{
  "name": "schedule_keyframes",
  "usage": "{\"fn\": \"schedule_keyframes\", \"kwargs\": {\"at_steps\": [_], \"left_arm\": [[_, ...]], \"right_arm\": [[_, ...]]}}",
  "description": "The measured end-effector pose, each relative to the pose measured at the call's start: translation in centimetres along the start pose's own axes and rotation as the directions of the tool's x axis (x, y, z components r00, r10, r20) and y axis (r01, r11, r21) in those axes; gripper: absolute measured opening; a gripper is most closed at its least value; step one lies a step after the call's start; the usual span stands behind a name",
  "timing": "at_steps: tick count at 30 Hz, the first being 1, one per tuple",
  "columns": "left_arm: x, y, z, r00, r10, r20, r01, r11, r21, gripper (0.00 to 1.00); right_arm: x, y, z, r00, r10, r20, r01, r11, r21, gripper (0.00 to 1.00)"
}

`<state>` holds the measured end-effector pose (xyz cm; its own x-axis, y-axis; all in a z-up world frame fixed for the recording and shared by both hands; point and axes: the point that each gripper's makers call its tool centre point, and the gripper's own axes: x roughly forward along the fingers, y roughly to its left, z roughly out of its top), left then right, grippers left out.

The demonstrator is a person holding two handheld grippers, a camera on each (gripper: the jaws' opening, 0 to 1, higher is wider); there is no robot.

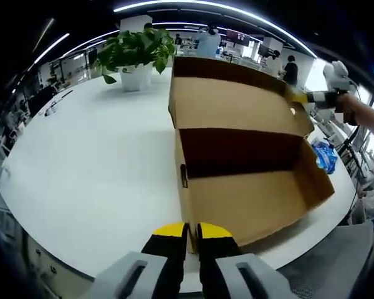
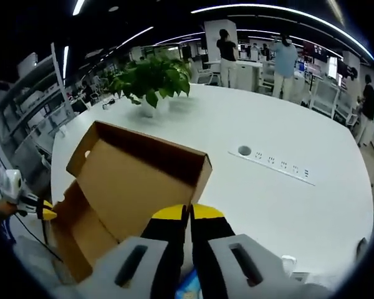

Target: Operate the shoe box by opening the lid, removing the specified soft item, and placing it in the target area until the item is outside and the box remains undamaged.

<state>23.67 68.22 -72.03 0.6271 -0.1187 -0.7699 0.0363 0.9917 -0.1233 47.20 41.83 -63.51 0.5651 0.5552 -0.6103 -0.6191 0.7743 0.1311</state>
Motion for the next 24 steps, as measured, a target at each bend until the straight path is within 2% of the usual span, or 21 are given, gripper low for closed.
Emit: {"fn": "schedule_keyframes", "kwargs": {"at_steps": [9, 24], "left_arm": [[0.0, 0.0, 0.0, 1.0, 0.0, 0.0, 0.0, 1.0, 0.013, 0.06], [0.0, -0.1, 0.1, 1.0, -0.011, -0.003, 0.011, 1.0, 0.029, 0.07]], "right_arm": [[-1.8, 1.1, 0.7, 0.998, -0.005, 0.064, 0.006, 1.0, -0.016, 0.0], [-5.3, 3.3, 0.0, 0.987, -0.019, 0.158, 0.026, 0.999, -0.043, 0.0]]}}
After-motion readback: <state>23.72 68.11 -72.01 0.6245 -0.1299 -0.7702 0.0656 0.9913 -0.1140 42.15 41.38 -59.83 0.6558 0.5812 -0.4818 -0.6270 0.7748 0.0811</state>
